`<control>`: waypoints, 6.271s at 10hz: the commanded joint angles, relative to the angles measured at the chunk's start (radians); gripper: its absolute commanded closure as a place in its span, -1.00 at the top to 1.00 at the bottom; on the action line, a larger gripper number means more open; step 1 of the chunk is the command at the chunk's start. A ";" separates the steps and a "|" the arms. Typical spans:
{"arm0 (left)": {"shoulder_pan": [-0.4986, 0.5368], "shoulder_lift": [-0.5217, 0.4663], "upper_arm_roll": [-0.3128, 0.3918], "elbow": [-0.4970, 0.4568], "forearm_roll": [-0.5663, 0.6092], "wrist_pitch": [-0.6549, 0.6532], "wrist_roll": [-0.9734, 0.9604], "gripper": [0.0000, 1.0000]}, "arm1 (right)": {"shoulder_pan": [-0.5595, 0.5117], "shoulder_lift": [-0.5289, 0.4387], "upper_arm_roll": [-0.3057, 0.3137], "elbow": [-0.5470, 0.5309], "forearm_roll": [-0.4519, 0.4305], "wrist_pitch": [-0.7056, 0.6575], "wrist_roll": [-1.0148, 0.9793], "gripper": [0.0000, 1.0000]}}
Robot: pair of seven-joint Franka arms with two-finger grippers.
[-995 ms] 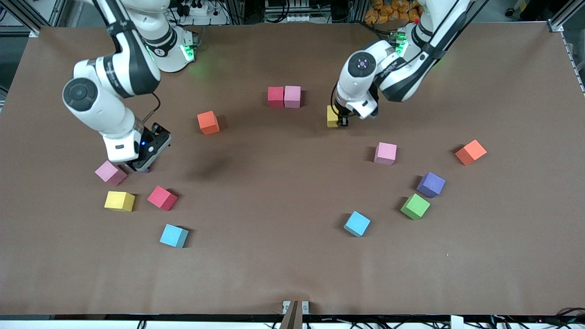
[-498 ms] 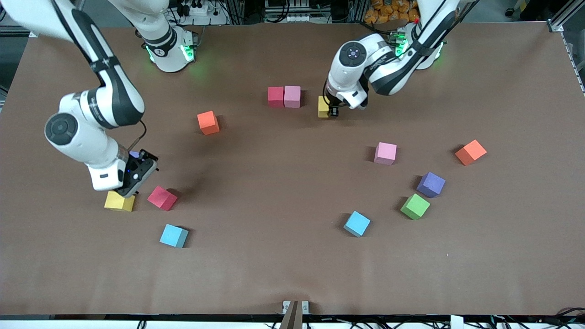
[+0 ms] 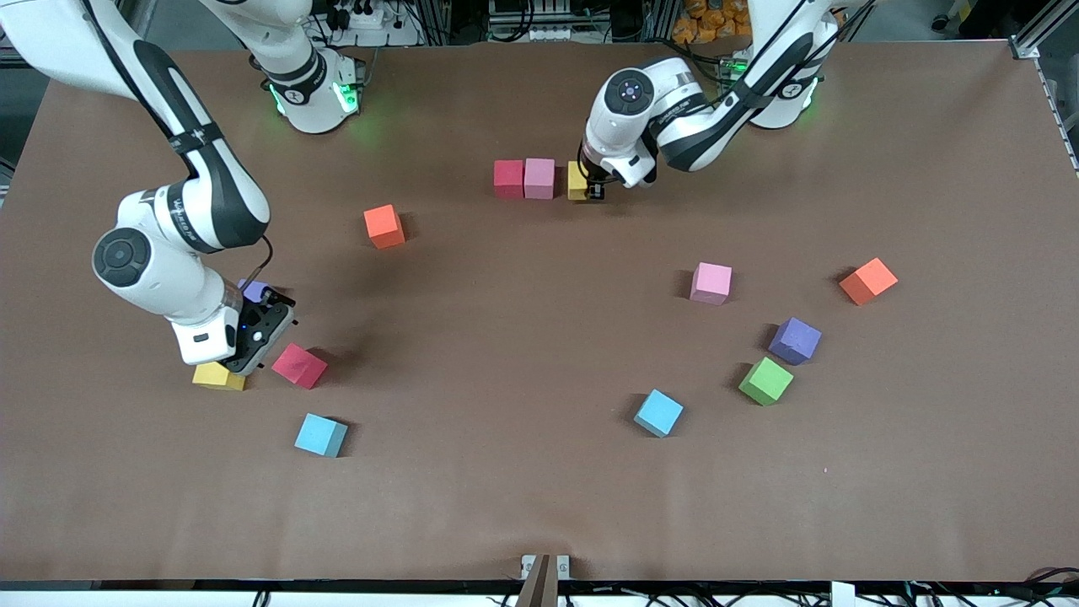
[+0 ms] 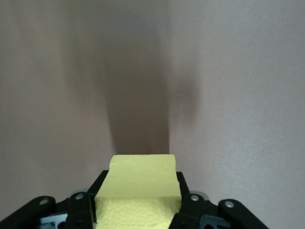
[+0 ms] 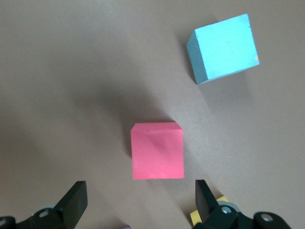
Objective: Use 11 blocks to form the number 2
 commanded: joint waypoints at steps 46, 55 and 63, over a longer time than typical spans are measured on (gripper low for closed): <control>0.238 -0.089 0.185 0.298 0.060 -0.372 0.527 1.00 | 0.021 0.094 0.126 0.119 -0.158 -0.227 0.248 -0.24; 0.485 -0.043 0.191 0.333 0.066 -0.389 1.201 1.00 | 0.298 0.095 0.349 0.099 -0.136 -0.159 1.196 -0.24; 0.462 -0.074 0.148 0.100 0.063 -0.210 0.766 1.00 | 0.812 0.187 0.081 0.139 -0.136 0.025 1.690 -0.30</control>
